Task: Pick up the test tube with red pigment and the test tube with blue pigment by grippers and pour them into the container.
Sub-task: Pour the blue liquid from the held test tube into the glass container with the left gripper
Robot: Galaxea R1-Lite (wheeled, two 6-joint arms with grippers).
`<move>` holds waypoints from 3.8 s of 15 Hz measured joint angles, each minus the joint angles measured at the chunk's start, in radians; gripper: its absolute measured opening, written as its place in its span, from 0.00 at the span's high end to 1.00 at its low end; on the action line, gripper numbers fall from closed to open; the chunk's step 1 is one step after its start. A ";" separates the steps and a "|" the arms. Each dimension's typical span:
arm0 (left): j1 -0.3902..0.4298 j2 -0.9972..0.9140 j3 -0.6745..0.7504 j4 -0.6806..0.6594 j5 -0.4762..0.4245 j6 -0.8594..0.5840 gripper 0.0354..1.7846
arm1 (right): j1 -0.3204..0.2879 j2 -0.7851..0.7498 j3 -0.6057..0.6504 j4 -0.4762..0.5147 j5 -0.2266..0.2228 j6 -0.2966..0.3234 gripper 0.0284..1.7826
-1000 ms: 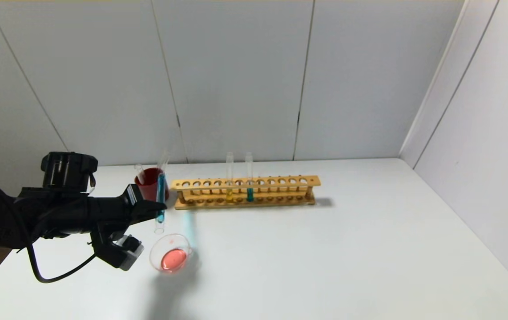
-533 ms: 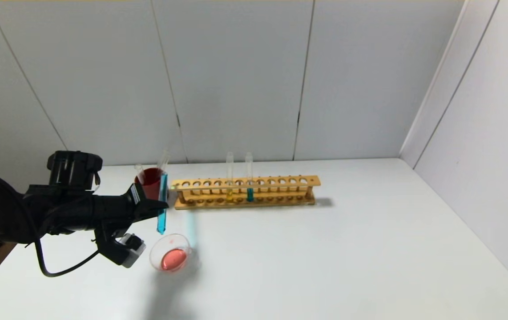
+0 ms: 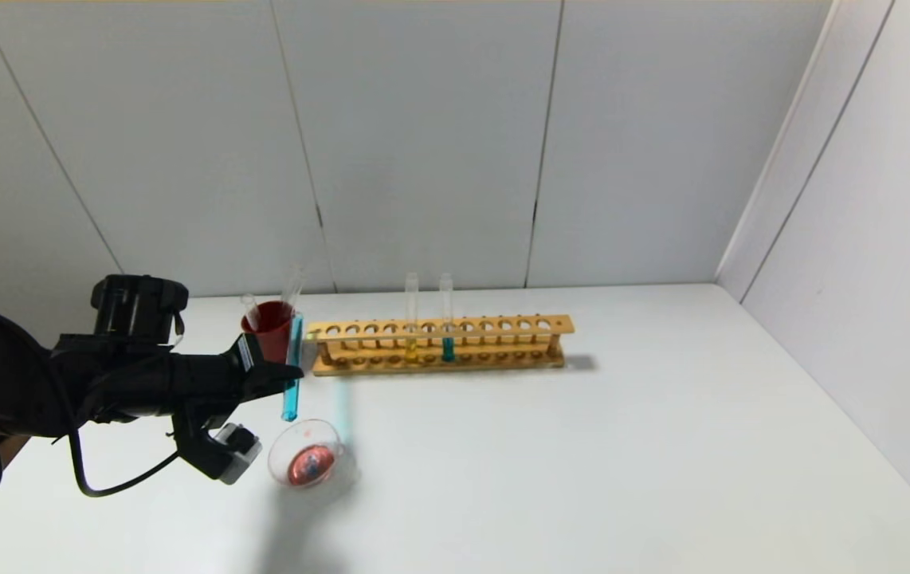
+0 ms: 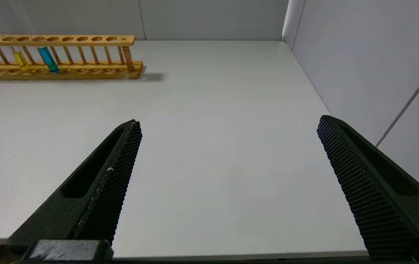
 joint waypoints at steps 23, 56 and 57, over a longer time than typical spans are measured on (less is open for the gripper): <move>-0.001 0.023 -0.157 0.149 -0.077 0.247 0.85 | 0.000 0.000 0.000 0.000 0.000 0.000 0.02; -0.006 -0.088 -0.244 0.253 -0.103 0.328 0.85 | 0.000 0.000 0.000 0.000 0.000 0.000 0.02; -0.005 -0.092 -0.252 0.253 -0.101 0.328 0.85 | 0.000 0.000 0.000 0.000 0.000 0.000 0.02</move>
